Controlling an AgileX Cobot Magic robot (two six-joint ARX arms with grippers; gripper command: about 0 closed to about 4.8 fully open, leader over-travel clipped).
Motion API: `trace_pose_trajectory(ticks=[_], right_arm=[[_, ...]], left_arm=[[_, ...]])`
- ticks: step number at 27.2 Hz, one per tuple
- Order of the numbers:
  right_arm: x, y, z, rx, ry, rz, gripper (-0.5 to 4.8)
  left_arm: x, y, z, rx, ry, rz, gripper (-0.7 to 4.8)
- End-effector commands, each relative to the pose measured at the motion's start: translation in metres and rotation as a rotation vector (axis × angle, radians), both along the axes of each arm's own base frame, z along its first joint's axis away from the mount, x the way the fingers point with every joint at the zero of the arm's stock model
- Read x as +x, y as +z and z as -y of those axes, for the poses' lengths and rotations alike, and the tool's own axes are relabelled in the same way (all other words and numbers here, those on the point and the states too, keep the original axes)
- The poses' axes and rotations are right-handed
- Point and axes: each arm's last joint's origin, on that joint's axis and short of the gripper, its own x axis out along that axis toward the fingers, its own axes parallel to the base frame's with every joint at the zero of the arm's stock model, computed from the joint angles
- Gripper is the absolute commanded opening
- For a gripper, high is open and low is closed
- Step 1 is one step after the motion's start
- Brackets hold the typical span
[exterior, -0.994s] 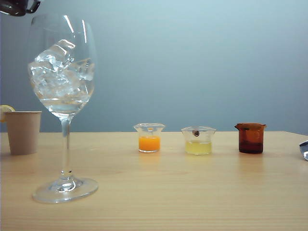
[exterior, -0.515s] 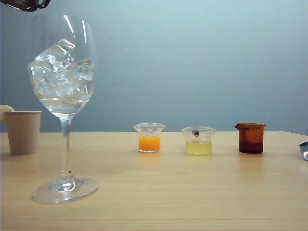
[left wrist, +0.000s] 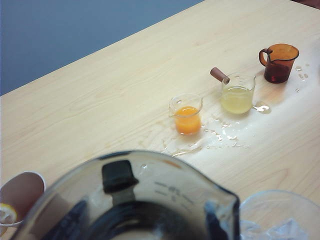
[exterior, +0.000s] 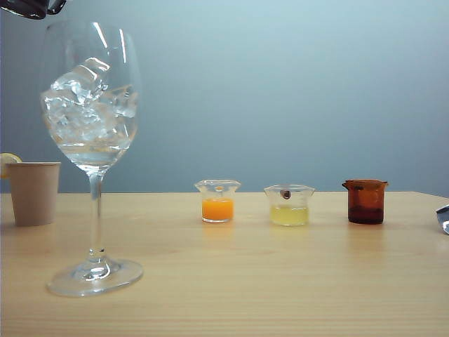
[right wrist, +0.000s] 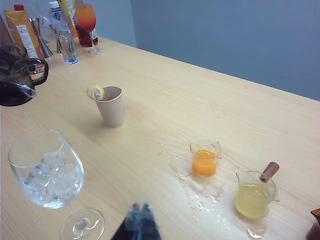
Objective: Pick up the first measuring cup from the left, pour the coconut rum inside into the goblet, and finally put the measuring cup back in its original place.
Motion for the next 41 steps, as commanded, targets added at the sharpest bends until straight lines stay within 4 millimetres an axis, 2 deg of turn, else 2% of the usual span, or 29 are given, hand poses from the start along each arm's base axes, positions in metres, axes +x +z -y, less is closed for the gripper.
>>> trace_pose_trajectory(ticks=[1,14,21,41], right_arm=[[0.000,0.003,0.000,0.015,0.003,0.017,-0.03],[0.000,0.003,0.000,0.014,0.002,0.017,-0.03],[0.000,0.003,0.000,0.013,0.002,0.017,-0.03],[0.000,0.003,0.000,0.014,0.003,0.016,-0.03]], left_arm=[[0.002,0.003,0.001,0.005,-0.007,0.028,0.11],[0.003,-0.001,0.014,0.130,-0.069,0.065,0.11],[0.006,-0.002,0.014,0.195,-0.038,0.089,0.11],[0.013,-0.003,0.020,0.372,-0.105,0.192,0.11]])
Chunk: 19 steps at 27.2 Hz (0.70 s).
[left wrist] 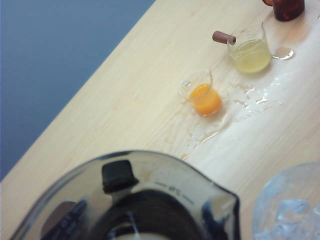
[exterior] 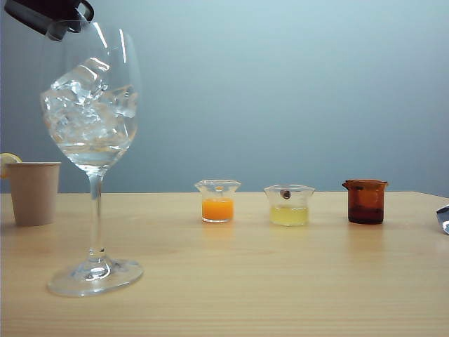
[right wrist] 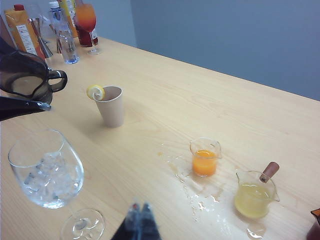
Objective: Pick up the first measuring cup from the left, pour the coconut rum inside into the goblet, and finally put the measuring cup back in its original place.
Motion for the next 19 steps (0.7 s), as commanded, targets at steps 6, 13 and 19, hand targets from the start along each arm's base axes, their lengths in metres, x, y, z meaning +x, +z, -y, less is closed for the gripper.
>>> trace_pose_trajectory(ticks=[6,13,19], right_arm=[[-0.0002,0.0029,0.0002,0.014,0.002,0.017,-0.03],[-0.0002,0.0029,0.0002,0.014,0.002,0.017,-0.03],[-0.0002,0.0029,0.0002,0.014,0.002,0.017,-0.03]], left_arm=[[0.0010,0.0043,0.0006,0.055,-0.027,0.066,0.11],[-0.0038,0.0041,0.0081,0.092,-0.102,0.086,0.11],[-0.0047,0.0037,0.0090,0.132,-0.121,0.103,0.11]])
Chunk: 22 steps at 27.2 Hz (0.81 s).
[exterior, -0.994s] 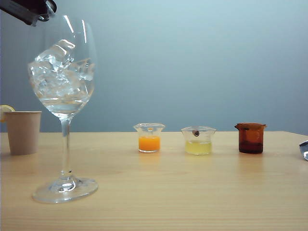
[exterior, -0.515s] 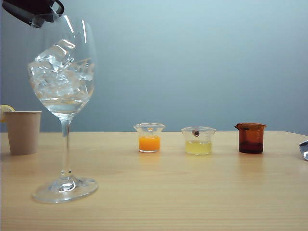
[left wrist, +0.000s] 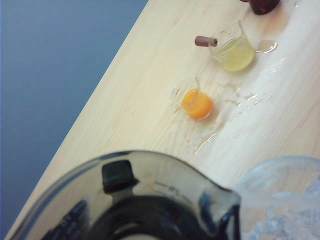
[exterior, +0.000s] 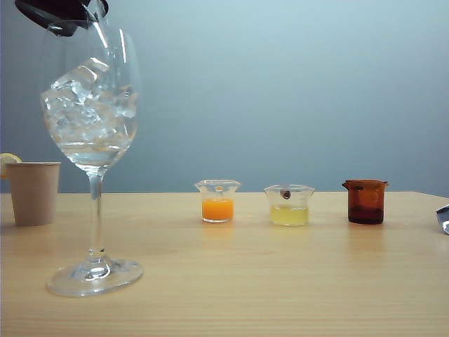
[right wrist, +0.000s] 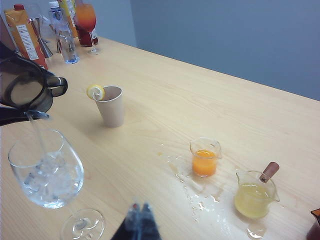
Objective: Pick up the first measuring cup from the left, pour the coconut rum inside into the goblet, and finally put the measuring cup back in its original place.
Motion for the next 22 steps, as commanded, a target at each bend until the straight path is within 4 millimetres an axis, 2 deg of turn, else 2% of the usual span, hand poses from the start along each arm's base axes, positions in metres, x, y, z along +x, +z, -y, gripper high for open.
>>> trace_pose_trajectory(ticks=[1,22], right_arm=[[-0.0002,0.0029,0.0002,0.014,0.003,0.016,-0.03],[-0.0002,0.0029,0.0002,0.014,0.003,0.016,-0.03]], left_arm=[[0.0002,0.0037,0.0003,0.012,-0.011,0.038,0.11],[0.0002,0.0034,0.0001,0.115,-0.049,0.092,0.11]])
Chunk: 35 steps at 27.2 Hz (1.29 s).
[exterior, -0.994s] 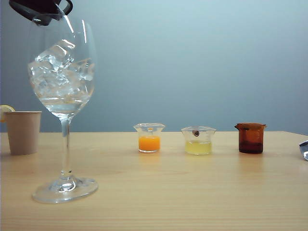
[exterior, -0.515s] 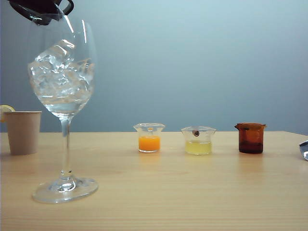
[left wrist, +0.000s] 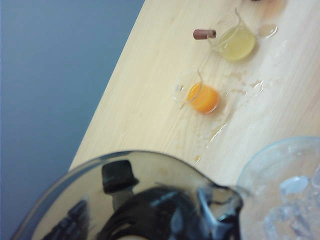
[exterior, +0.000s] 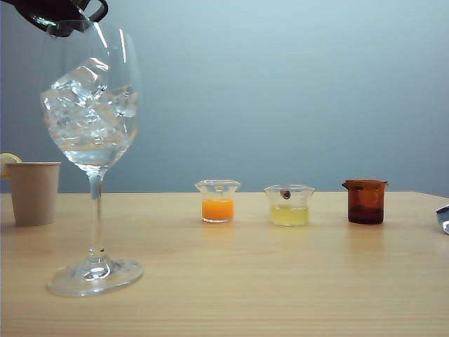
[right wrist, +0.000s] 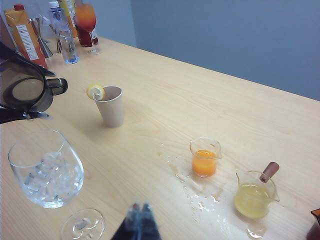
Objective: Pick up the first measuring cup from the left, pour the coconut rum inside into the goblet, and finally put the measuring cup back in its original place.
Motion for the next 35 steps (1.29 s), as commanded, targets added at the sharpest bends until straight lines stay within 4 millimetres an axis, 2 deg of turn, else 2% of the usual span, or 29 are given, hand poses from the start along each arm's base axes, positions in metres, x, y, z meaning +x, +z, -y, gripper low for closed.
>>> trace_pose_trajectory(ticks=[1,35], right_arm=[[-0.0002,0.0029,0.0002,0.014,0.003,0.017,-0.03],[-0.0002,0.0028,0.0002,0.013,0.002,0.016,-0.03]], left_arm=[[0.0001,0.0033,0.0002,0.018,-0.013,0.036,0.11],[0.0002,0.0038,0.0004,0.162,-0.082,0.122,0.11]])
